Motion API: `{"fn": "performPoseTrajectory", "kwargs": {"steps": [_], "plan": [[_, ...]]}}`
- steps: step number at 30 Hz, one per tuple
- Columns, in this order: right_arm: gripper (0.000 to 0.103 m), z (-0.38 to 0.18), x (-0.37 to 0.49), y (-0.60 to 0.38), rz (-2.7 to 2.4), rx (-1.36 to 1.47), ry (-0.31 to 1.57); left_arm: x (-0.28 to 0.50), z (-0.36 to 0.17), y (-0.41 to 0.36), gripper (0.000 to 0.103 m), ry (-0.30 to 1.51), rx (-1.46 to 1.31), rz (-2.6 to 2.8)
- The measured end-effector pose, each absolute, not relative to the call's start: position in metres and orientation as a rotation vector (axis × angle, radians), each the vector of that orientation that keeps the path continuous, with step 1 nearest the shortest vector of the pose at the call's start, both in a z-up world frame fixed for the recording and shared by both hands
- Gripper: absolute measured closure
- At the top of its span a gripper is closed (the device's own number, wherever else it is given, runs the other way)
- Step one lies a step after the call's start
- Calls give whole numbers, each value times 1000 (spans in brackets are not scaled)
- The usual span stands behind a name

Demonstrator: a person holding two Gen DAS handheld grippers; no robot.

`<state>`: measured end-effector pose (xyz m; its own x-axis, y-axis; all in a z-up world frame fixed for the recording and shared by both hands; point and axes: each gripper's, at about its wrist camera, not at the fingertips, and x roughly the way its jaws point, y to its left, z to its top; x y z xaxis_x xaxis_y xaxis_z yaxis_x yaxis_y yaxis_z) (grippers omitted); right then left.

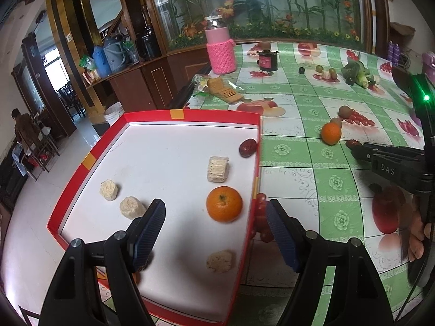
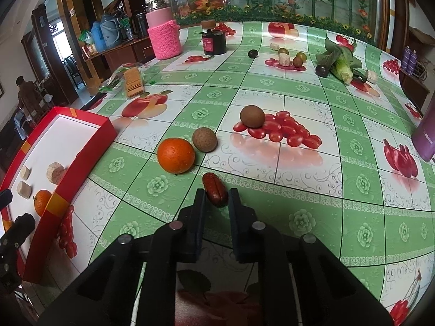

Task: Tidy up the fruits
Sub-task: 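Lower the right tool onto a red date and close it, then grasp a mandarin orange with the left tool while the right tool holds the date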

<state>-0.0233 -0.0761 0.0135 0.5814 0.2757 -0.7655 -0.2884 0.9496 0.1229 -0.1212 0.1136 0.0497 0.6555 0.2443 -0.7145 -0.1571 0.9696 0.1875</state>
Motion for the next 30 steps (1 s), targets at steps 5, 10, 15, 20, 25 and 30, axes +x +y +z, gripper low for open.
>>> {"fn": "performPoseTrajectory", "kwargs": {"steps": [5,10,15,20,25,30], "plan": [[84,15,-19,-87,297,22,903,-112,51,97,27,833,151,196],[84,14,-9,-113,215,94,936,-91,59,80,27,825,178,148],[85,13,-1,-134,199,141,955,-69,57,64,27,841,186,103],[85,14,-1,-132,214,95,955,-44,44,49,27,893,181,56],[84,13,1,-132,214,88,956,-22,34,39,27,926,176,35],[77,14,2,-129,213,67,952,-9,31,29,27,940,171,-7]]}}
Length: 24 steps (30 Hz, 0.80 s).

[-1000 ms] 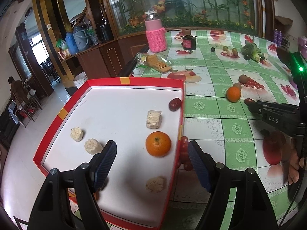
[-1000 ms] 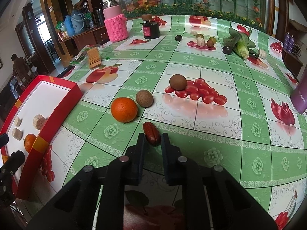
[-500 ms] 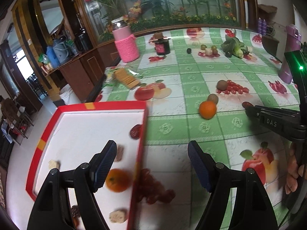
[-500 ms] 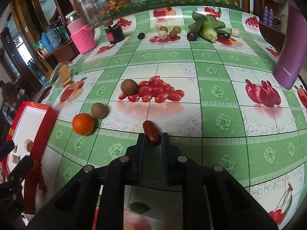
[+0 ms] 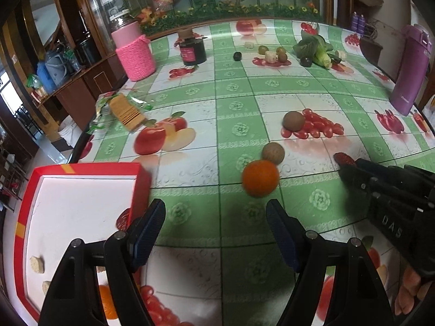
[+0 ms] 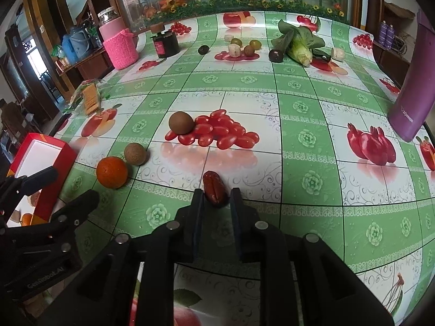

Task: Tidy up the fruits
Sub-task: 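Grasp a mandarin orange with the left tool while the right tool holds the date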

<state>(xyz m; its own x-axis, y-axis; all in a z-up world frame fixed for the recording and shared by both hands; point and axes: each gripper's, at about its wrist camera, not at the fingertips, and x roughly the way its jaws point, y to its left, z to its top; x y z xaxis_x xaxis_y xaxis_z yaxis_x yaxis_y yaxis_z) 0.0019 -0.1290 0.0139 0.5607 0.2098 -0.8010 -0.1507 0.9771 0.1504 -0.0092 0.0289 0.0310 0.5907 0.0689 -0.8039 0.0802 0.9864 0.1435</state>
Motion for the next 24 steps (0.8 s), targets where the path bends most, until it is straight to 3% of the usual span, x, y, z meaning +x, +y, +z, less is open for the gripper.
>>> {"fn": "performPoseTrajectory", "kwargs": {"steps": [3,8,12,14,16,18,24], "plan": [[71,14,2,-128,213,64,952,-3,29,25,27,949,160,-32],[72,14,3,-132,191,86,947,12,20,21,27,980,160,-41],[82,14,3,-132,168,70,943,22,14,18,27,995,153,-52],[83,14,4,-133,165,72,942,24,14,18,38,991,137,-67],[83,14,4,-134,164,79,944,26,15,16,57,991,104,-98],[83,14,5,-134,163,86,945,27,15,14,70,991,84,-125],[84,15,6,-140,164,125,946,20,15,11,72,994,60,-149]]}}
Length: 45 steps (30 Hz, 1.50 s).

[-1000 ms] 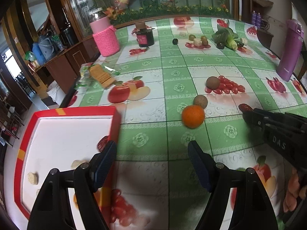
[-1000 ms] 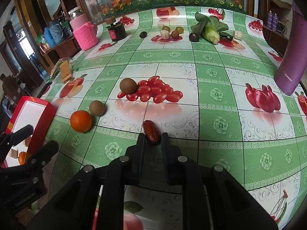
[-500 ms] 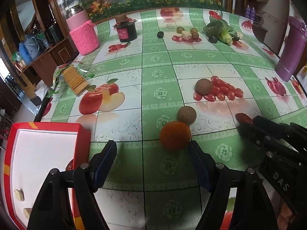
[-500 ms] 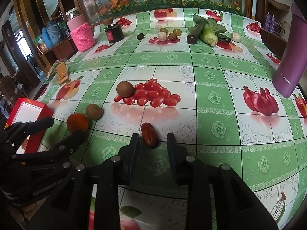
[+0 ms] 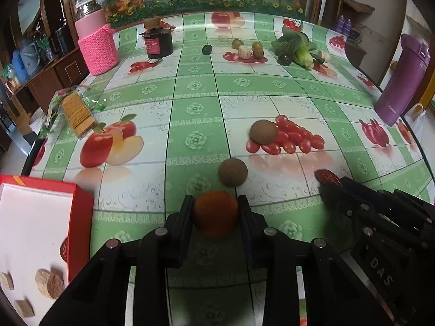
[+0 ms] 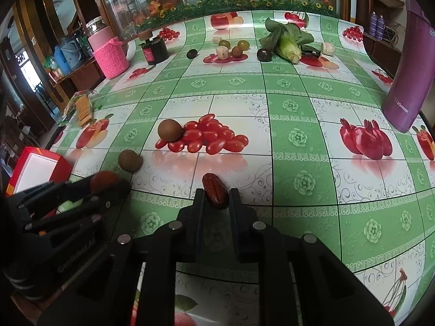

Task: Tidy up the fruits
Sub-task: 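Grasp a mandarin orange with the left tool while the right tool holds the date, then carry the orange and date into the tray while both tools open to release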

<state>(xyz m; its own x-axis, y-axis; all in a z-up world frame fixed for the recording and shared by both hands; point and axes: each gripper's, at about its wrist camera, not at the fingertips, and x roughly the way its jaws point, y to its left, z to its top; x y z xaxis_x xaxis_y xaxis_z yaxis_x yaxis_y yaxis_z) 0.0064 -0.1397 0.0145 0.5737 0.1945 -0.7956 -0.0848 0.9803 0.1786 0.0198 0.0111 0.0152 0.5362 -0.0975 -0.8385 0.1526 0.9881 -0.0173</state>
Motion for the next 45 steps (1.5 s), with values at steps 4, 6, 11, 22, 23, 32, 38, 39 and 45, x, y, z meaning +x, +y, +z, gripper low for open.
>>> {"fn": "performPoseTrajectory", "kwargs": {"steps": [4,6,11,22,23,32,38,39,45], "plan": [[84,16,7,-147,147,159,928,-2,23,7,72,982,74,-150],[84,18,8,-151,138,181,910,-17,32,5,72,952,87,-156],[84,23,6,-160,125,228,867,-59,57,10,72,845,116,-130],[84,39,-10,-170,93,297,745,-123,94,74,72,692,116,22],[84,40,-13,-167,99,308,742,-126,95,81,72,687,108,35],[84,59,-58,-89,307,302,694,-141,89,133,72,685,31,123],[83,61,-82,-23,473,236,726,-148,83,164,72,688,-10,180],[83,61,-86,-13,495,225,731,-149,81,171,72,688,-19,191],[83,59,-117,38,627,163,769,-156,72,209,72,703,-61,277]]}}
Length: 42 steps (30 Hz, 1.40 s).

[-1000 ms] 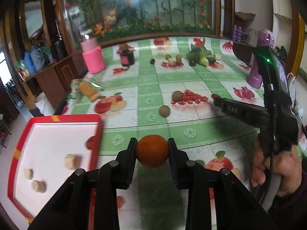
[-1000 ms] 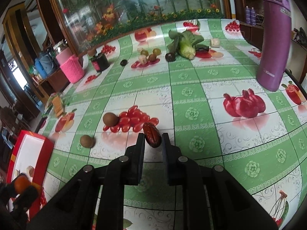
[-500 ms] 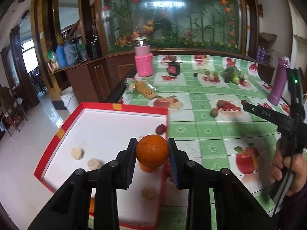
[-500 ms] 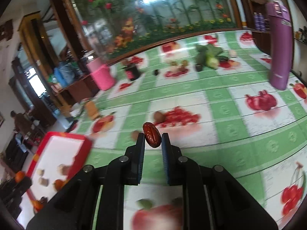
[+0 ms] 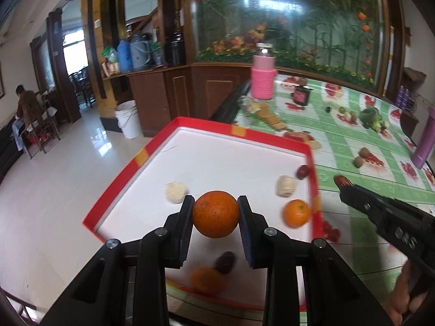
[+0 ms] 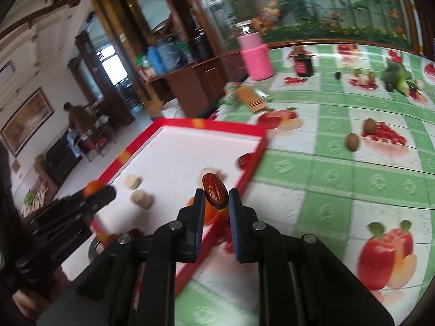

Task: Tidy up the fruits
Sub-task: 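Carry the orange and date into the tray while both tools open to release, then move both open tools back toward the brown kiwis on the table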

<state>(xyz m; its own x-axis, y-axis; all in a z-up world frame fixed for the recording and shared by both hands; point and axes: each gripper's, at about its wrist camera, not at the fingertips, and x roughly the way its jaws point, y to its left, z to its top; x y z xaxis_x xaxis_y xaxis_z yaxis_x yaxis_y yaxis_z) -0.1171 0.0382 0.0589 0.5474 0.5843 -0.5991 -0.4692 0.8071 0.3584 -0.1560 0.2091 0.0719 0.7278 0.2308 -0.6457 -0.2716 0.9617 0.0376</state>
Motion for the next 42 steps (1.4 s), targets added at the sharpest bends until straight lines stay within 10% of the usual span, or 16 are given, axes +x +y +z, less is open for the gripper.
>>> {"fn": "performPoseTrajectory", "kwargs": {"steps": [20,25,42], "plan": [[83,25,-152,117,779,-58,898,-160,32,251,70,817,-87,392],[63,29,-155,113,797,-61,881,-165,37,252,43,803,-68,428],[49,51,-112,-2,584,210,768,-165,54,207,25,777,-4,342]]}}
